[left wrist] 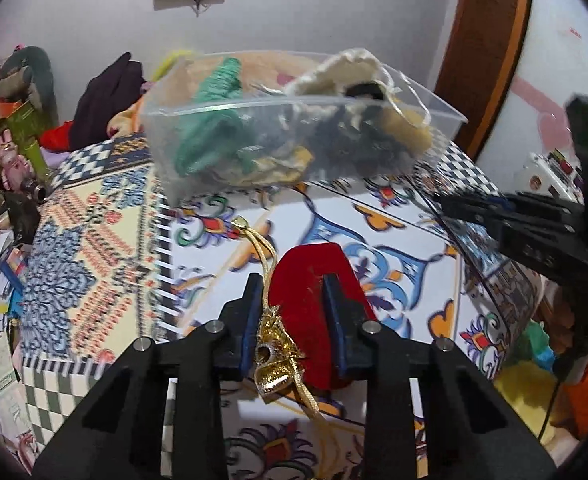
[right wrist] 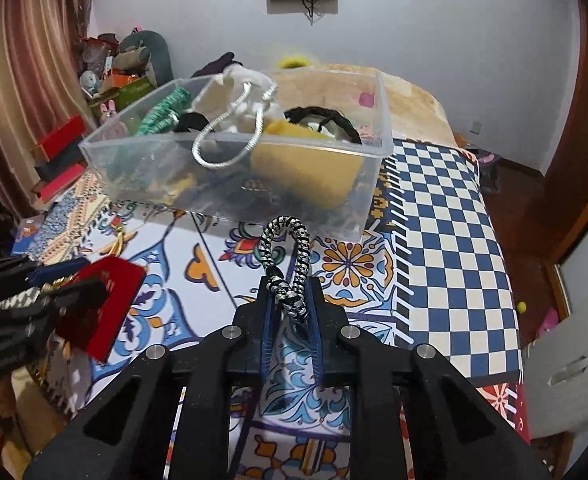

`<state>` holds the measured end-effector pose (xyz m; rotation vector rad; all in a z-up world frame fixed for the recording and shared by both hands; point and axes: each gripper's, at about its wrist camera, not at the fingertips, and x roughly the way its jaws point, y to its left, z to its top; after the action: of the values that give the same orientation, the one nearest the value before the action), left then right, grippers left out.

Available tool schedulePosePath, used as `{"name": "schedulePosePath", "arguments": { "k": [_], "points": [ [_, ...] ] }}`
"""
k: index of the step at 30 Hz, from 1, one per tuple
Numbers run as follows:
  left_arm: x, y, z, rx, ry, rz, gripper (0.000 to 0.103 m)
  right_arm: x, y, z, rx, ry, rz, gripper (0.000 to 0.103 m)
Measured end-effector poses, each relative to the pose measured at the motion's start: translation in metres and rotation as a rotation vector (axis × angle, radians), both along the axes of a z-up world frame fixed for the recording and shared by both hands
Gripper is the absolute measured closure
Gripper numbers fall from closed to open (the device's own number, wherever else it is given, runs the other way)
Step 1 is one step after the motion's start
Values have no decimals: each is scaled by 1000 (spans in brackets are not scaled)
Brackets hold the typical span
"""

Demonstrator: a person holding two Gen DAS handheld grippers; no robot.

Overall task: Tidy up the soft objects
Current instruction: 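Carry the red pouch and bracelet into the clear box and release both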

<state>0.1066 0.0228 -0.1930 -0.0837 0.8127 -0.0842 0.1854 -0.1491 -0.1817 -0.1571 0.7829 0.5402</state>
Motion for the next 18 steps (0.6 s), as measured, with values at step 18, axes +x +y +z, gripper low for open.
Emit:
{"name": "schedulePosePath", "arguments": {
  "k": [18],
  "points": [
    [16,15,98,16,-273,53,74,-11,4,71,108,-182,39,89]
  ]
}}
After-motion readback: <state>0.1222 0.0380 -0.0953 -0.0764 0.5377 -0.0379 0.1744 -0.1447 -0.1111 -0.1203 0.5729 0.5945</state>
